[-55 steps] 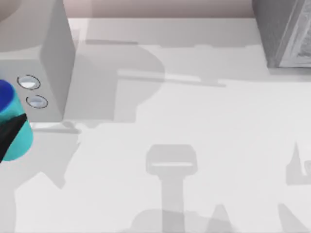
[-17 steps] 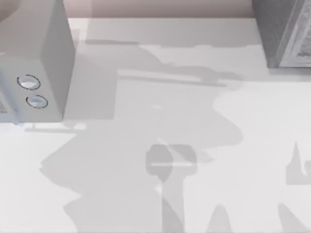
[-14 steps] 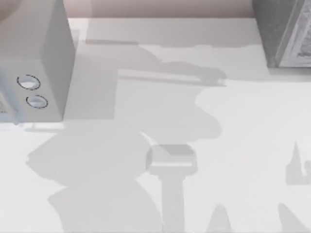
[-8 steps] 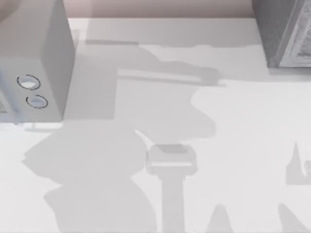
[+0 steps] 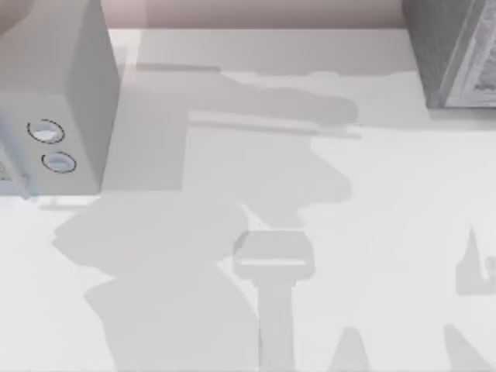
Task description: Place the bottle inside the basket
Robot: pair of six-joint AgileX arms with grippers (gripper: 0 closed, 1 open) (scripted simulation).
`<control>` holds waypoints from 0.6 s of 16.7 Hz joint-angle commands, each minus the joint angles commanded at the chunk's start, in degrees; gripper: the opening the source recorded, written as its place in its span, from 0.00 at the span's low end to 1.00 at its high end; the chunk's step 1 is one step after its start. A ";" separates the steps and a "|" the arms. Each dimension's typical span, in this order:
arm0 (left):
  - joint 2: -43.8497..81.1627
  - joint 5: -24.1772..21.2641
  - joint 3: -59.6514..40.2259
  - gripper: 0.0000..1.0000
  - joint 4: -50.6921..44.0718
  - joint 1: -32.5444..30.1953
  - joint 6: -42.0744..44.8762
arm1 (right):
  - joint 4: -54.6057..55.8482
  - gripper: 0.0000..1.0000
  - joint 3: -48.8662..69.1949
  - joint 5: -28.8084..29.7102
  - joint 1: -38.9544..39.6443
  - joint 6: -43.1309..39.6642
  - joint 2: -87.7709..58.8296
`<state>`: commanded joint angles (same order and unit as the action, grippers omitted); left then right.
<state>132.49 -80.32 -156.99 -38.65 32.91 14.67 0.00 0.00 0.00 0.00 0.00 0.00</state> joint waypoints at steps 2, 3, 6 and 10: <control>-1.15 1.01 4.61 0.00 1.53 -0.98 0.60 | 0.00 1.00 0.00 0.00 0.00 0.00 0.00; -1.74 1.52 6.96 0.00 2.37 -1.45 0.90 | 0.00 1.00 0.00 0.00 0.00 0.00 0.00; -3.40 3.02 11.12 0.00 4.99 -3.13 1.90 | 0.00 1.00 0.00 0.00 0.00 0.00 0.00; -3.56 3.18 11.36 0.00 5.23 -3.31 2.02 | 0.00 1.00 0.00 0.00 0.00 0.00 0.00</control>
<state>128.93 -77.14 -145.64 -33.41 29.60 16.69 0.00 0.00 0.00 0.00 0.00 0.00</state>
